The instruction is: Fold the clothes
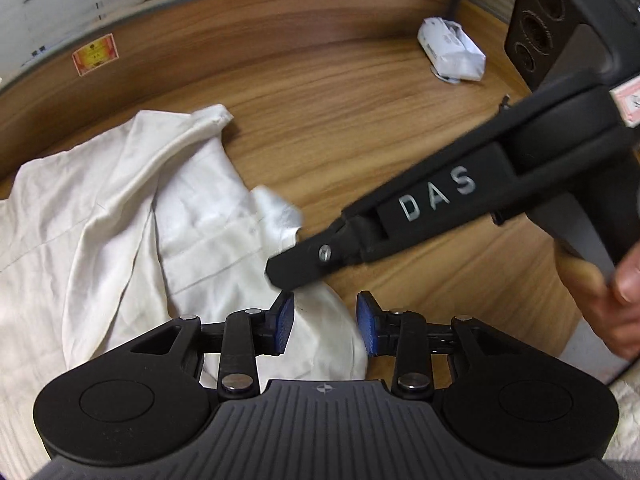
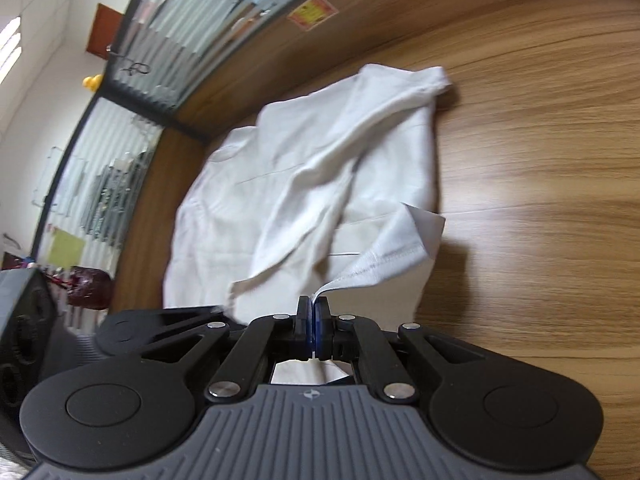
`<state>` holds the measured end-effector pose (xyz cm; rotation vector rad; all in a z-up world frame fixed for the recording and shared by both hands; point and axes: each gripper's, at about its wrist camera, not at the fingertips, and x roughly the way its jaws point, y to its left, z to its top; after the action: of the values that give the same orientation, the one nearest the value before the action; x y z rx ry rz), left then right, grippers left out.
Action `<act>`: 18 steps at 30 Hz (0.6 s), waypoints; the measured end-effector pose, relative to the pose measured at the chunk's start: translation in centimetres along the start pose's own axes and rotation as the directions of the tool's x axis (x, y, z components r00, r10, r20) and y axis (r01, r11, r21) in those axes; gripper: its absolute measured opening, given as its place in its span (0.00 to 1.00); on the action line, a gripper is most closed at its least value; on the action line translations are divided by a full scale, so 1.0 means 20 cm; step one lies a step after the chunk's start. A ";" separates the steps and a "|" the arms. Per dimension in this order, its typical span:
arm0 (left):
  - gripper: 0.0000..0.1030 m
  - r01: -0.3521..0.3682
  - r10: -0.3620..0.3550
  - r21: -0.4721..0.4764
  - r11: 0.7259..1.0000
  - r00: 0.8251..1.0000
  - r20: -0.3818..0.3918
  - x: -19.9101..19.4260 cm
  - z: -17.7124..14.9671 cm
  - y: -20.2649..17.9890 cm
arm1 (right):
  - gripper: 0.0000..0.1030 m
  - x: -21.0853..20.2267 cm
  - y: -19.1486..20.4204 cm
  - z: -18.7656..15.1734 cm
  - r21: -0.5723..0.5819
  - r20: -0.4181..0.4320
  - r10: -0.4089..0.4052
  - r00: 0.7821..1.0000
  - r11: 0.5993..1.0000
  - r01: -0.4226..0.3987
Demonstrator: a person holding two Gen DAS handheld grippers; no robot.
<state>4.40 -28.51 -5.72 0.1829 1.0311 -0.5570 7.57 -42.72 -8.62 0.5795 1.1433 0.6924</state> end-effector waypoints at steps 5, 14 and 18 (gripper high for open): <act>0.01 -0.098 0.101 -0.044 0.994 0.992 0.070 -0.06 -0.05 0.08 | 0.09 -0.01 0.03 0.03 -0.017 0.012 0.011 1.000 1.000 -0.010; 0.01 -0.302 0.319 -0.234 0.924 0.947 0.037 -0.21 -0.23 0.40 | 0.15 -0.05 -0.04 0.10 0.014 0.065 -0.064 0.996 0.998 0.063; 0.01 -0.372 0.376 -0.280 0.885 0.926 -0.041 -0.24 -0.35 0.54 | 0.16 -0.02 -0.12 0.13 0.037 0.077 -0.149 0.986 0.989 0.146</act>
<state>2.76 -14.85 -6.51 0.1191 1.0177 -0.0554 10.45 -44.75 -9.21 0.5383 1.1122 0.5209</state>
